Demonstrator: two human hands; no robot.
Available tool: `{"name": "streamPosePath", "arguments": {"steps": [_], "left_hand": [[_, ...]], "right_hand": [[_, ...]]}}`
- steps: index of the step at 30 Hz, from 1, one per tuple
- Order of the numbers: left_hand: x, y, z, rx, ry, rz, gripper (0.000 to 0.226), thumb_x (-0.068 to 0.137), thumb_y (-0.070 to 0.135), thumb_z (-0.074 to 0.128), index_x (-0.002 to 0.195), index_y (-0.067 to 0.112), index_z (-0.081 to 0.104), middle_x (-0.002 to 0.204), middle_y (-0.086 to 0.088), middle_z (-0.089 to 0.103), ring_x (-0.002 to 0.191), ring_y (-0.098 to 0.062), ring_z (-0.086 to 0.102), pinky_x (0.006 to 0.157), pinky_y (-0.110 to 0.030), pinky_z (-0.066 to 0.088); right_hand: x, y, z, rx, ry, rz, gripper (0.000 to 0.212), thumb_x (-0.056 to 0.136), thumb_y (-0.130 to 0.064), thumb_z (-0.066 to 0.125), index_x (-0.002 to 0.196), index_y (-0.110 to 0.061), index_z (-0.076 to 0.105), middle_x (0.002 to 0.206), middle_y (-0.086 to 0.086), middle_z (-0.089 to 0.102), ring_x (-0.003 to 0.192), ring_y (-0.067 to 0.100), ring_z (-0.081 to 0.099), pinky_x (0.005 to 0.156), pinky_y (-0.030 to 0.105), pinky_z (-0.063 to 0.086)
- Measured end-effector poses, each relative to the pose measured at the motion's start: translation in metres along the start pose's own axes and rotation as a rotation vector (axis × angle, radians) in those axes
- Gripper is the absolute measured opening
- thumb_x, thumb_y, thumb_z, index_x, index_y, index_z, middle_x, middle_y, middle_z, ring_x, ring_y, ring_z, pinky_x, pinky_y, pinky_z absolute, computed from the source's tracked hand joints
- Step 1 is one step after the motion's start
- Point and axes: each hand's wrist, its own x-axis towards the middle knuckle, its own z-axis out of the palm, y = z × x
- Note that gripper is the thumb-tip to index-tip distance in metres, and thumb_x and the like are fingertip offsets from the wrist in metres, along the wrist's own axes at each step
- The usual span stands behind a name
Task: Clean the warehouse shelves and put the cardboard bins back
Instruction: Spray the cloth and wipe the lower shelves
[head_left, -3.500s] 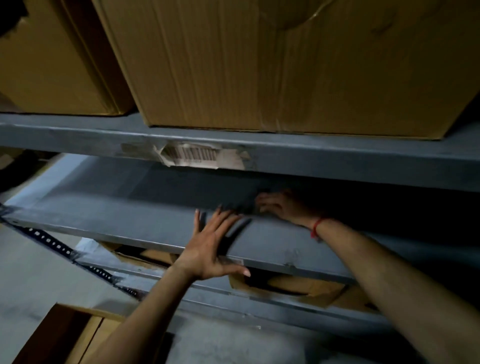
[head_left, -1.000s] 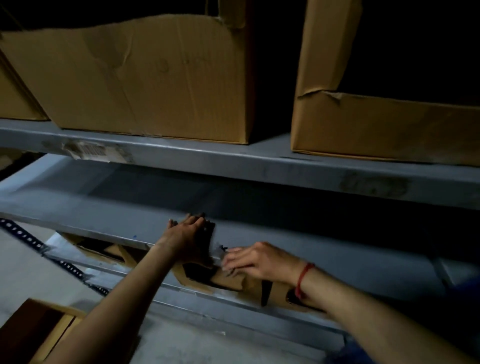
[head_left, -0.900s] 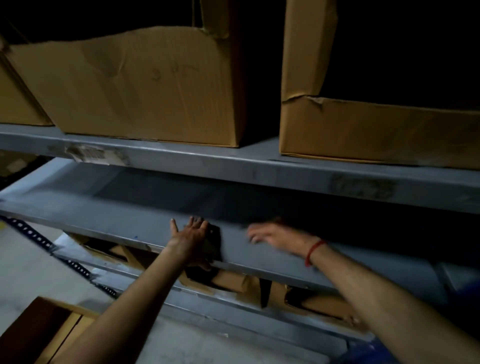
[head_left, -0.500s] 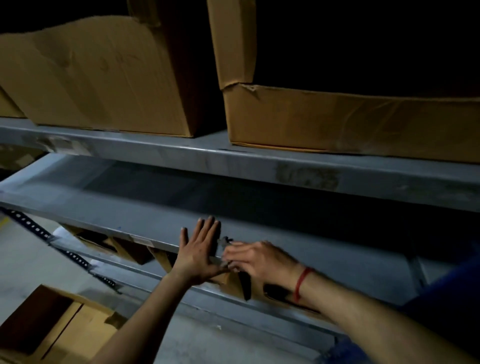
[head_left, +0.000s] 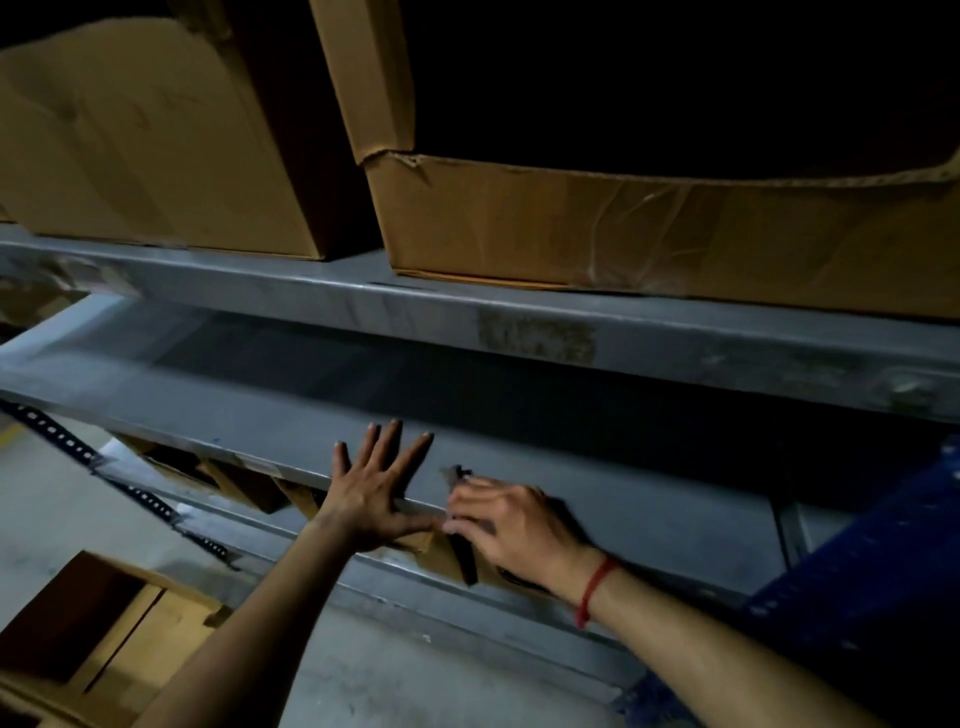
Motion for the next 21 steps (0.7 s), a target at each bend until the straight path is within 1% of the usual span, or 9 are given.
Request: {"name": "streamPosePath", "arguments": {"steps": [3, 6, 8, 10, 12, 14, 17, 19, 21], "left_hand": [[-0.001, 0.003, 0.0, 0.01, -0.032, -0.008, 0.129, 0.047, 0.109, 0.018, 0.153, 0.046, -0.02, 0.163, -0.006, -0.025, 0.15, -0.034, -0.022, 0.115, -0.068, -0.011], [0.003, 0.014, -0.007, 0.059, -0.055, -0.022, 0.144, 0.038, 0.111, 0.012, 0.157, 0.034, -0.011, 0.165, -0.015, -0.018, 0.15, -0.044, -0.015, 0.11, -0.072, -0.013], [0.009, 0.022, -0.011, 0.148, -0.083, -0.051, 0.156, 0.029, 0.111, 0.0, 0.158, 0.025, -0.006, 0.164, -0.022, -0.013, 0.149, -0.049, -0.009, 0.109, -0.074, -0.012], [0.013, 0.028, -0.011, 0.196, -0.065, -0.025, 0.158, 0.031, 0.111, -0.003, 0.159, 0.018, -0.002, 0.164, -0.025, -0.009, 0.149, -0.048, -0.009, 0.11, -0.076, -0.013], [0.016, 0.036, -0.004, 0.151, 0.027, 0.128, 0.149, 0.042, 0.111, 0.007, 0.16, 0.019, 0.004, 0.166, -0.019, 0.002, 0.151, -0.043, -0.008, 0.109, -0.077, -0.013], [0.02, 0.05, 0.006, 0.098, 0.17, 0.352, 0.135, 0.055, 0.108, 0.026, 0.159, 0.022, 0.013, 0.163, -0.013, 0.022, 0.152, -0.039, 0.002, 0.108, -0.079, -0.006], [0.027, 0.082, 0.012, 0.007, 0.224, 0.51, 0.137, 0.055, 0.104, 0.041, 0.159, 0.018, 0.015, 0.162, -0.01, 0.025, 0.154, -0.031, -0.001, 0.112, -0.074, -0.01], [0.032, 0.099, 0.013, -0.05, 0.233, 0.557, 0.138, 0.056, 0.103, 0.041, 0.16, 0.018, 0.011, 0.165, -0.005, 0.017, 0.155, -0.026, -0.007, 0.114, -0.069, -0.011], [0.033, 0.108, 0.012, -0.063, 0.266, 0.593, 0.13, 0.064, 0.101, 0.041, 0.16, 0.019, 0.011, 0.167, -0.002, 0.014, 0.155, -0.022, -0.007, 0.117, -0.065, -0.011]], "right_hand": [[-0.007, 0.033, -0.017, -0.097, -0.007, -0.094, 0.015, 0.096, -0.018, 0.063, 0.098, -0.021, 0.078, 0.114, -0.01, 0.072, 0.114, 0.002, 0.061, 0.102, 0.017, 0.043], [0.006, 0.095, -0.032, -0.141, 0.109, 0.318, 0.021, 0.098, -0.01, 0.058, 0.111, -0.011, 0.074, 0.13, -0.004, 0.062, 0.13, 0.013, 0.051, 0.111, 0.019, 0.03], [0.018, 0.118, -0.038, -0.124, 0.234, 0.543, 0.024, 0.099, -0.008, 0.053, 0.115, -0.003, 0.07, 0.135, 0.009, 0.059, 0.132, 0.029, 0.05, 0.112, 0.028, 0.028], [0.021, 0.105, -0.03, -0.122, 0.274, 0.651, 0.028, 0.1, -0.008, 0.051, 0.124, -0.001, 0.065, 0.141, 0.014, 0.055, 0.134, 0.032, 0.048, 0.113, 0.032, 0.029], [0.011, 0.067, -0.021, -0.184, 0.275, 0.534, 0.025, 0.097, -0.01, 0.058, 0.12, -0.007, 0.07, 0.131, 0.01, 0.064, 0.122, 0.027, 0.059, 0.105, 0.029, 0.038], [-0.009, 0.026, -0.015, -0.122, 0.228, 0.287, 0.016, 0.089, -0.006, 0.069, 0.102, -0.009, 0.078, 0.113, 0.006, 0.073, 0.11, 0.02, 0.067, 0.099, 0.023, 0.043], [-0.044, 0.012, -0.018, -0.047, 0.041, 0.097, 0.016, 0.093, -0.015, 0.067, 0.103, -0.013, 0.078, 0.117, -0.002, 0.073, 0.124, 0.009, 0.058, 0.111, 0.022, 0.039], [-0.053, 0.034, -0.036, -0.141, 0.02, 0.172, 0.02, 0.095, -0.021, 0.063, 0.109, -0.018, 0.077, 0.123, -0.005, 0.07, 0.126, 0.006, 0.057, 0.111, 0.02, 0.038], [-0.055, 0.067, -0.054, -0.228, 0.135, 0.39, 0.022, 0.095, -0.022, 0.062, 0.111, -0.016, 0.076, 0.123, 0.001, 0.07, 0.118, 0.015, 0.064, 0.105, 0.021, 0.042]]}}
